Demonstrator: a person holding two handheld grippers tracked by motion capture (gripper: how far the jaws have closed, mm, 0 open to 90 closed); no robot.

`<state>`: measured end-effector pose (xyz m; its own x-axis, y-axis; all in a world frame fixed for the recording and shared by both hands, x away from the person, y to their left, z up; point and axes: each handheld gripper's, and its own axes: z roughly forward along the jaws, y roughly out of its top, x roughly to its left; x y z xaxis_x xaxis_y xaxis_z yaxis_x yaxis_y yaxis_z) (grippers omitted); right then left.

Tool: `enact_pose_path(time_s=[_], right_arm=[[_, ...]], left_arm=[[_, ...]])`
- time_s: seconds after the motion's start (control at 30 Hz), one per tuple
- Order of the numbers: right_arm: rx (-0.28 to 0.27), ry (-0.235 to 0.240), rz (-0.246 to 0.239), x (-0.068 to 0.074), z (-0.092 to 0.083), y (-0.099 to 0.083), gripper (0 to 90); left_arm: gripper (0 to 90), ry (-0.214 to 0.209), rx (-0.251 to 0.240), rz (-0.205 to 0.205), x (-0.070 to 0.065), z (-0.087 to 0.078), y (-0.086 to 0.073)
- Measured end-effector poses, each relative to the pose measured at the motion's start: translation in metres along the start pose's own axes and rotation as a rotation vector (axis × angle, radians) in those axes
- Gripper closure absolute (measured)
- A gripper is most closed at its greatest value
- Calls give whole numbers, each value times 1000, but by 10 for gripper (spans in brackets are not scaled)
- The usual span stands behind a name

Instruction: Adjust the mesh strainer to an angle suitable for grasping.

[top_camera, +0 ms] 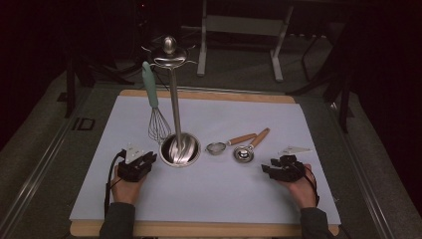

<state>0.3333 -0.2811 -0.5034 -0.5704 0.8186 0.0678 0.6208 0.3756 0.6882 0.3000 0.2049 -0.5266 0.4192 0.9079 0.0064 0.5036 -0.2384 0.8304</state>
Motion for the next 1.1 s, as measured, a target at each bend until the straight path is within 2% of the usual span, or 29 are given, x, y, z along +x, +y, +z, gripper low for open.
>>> enact_pose_path(time_s=[0.1,0.3,0.47,0.63,0.93,1.1], right_arm=[[0,-1,-1,1,-1,0,502],[-2,-2,-4,1,-1,1,502],[0,-3,-4,1,-1,1,501],[-2,-2,-23,6,1,5,501],[-9,-2,-41,12,1,12,500],[-20,-4,-70,18,1,23,500]], left_arm=[[767,5,22,-22,3,5,-6],[761,18,47,-32,7,10,-9],[745,32,68,-5,4,12,-9],[735,31,86,-13,4,14,-8],[727,35,102,7,3,16,-8],[721,39,105,16,2,16,-8]])
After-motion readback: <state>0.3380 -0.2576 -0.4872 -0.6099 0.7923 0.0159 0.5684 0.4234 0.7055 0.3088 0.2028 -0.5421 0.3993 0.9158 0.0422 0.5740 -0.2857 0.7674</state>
